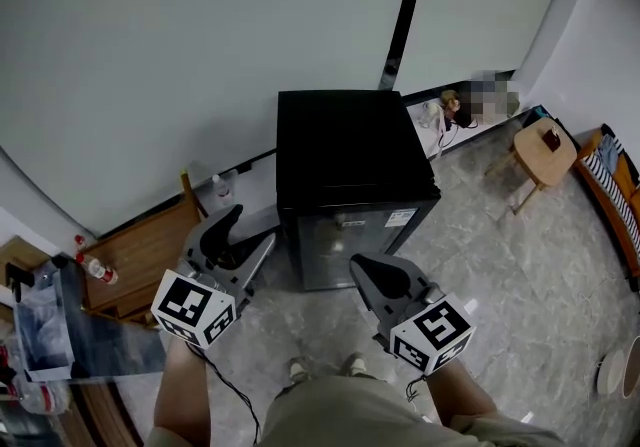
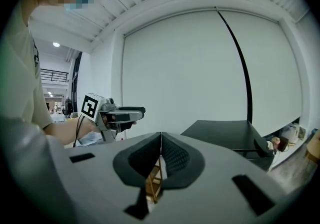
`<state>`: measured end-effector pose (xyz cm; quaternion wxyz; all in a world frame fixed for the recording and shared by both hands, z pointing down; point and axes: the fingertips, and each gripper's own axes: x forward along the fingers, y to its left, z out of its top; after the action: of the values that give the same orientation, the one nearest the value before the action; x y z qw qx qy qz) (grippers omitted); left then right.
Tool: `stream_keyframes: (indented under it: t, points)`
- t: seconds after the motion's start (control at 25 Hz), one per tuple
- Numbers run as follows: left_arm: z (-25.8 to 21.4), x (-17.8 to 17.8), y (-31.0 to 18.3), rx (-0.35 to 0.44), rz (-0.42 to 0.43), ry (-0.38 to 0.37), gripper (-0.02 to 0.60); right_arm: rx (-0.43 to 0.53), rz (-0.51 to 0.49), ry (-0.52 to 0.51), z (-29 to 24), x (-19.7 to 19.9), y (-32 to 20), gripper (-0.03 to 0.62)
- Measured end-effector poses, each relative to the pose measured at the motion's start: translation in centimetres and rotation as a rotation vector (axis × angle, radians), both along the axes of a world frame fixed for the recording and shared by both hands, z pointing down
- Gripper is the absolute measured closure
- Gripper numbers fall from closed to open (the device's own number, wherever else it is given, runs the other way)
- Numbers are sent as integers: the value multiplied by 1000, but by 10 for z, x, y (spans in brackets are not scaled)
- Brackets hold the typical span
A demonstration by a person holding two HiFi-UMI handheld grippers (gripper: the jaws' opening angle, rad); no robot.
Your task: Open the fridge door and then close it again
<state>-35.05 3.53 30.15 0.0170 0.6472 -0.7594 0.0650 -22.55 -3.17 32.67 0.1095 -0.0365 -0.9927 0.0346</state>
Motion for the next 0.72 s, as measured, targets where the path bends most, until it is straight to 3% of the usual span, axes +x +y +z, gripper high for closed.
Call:
stream_keyframes:
  t: [0.16,0.36,0.48,0.72]
  points:
    - [8,-10,-15,-35,19,0,348,2,-34,-22,2,-6,0,597]
    - [20,-29,-32,-23,53,25,342,42,-57,-3,10,-18,-5,597]
    - [30,-37,-42,-17,83,58,341,7,-66,-22,13,-24,-5,597]
    - [59,-46,-66,-71,123,53,333,-50,-65,-47,19,-34,-8,597]
